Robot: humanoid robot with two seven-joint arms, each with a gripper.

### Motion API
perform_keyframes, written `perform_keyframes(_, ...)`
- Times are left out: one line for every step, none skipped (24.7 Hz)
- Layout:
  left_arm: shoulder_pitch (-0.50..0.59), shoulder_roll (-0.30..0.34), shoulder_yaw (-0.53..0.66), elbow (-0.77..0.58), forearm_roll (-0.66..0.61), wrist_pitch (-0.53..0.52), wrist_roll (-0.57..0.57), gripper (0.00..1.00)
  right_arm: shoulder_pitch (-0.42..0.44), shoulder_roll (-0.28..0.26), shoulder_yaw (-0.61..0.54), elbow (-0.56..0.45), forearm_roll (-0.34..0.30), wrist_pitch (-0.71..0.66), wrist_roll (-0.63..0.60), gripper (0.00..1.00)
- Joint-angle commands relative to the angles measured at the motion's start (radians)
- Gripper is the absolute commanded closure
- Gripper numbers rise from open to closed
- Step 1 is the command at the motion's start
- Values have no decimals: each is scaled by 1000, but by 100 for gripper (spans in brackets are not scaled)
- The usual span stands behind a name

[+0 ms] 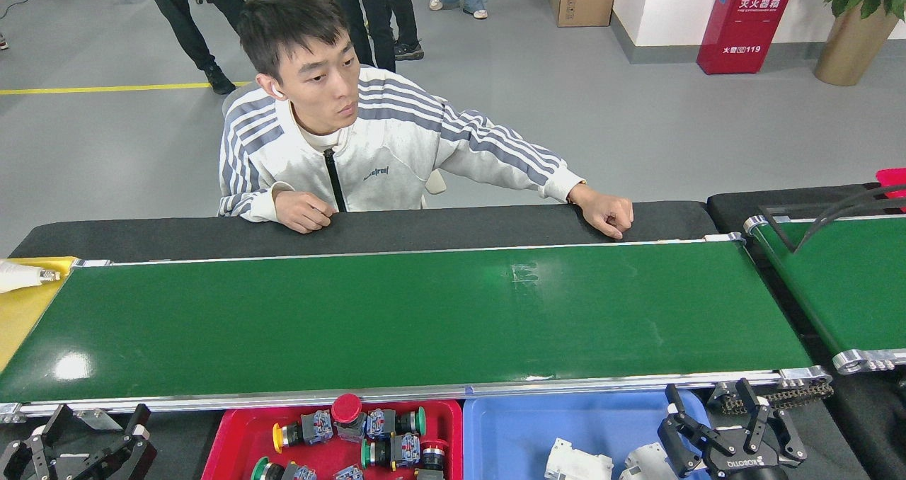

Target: Pick switch part from conveyor to tray

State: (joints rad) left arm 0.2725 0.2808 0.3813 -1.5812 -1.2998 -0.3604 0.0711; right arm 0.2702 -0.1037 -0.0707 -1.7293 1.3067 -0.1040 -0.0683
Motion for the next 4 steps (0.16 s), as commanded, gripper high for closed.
perform_keyframes(-7, 14, 8, -5, 0, -11, 4, 0, 10, 4, -5, -27, -1, 4, -8, 0)
perform_keyframes(-6, 14, 8, -5, -1, -11, 4, 0, 14, 7, -6, -29, -1, 6, -8, 0)
perform_keyframes(-4, 14, 8, -5, -1, -11, 3, 0, 17, 13, -6, -30, -1, 6, -8, 0)
perform_keyframes(-3, 14, 8, -5, -3, -11, 3, 0, 17, 16, -6, -32, -1, 7, -8, 0)
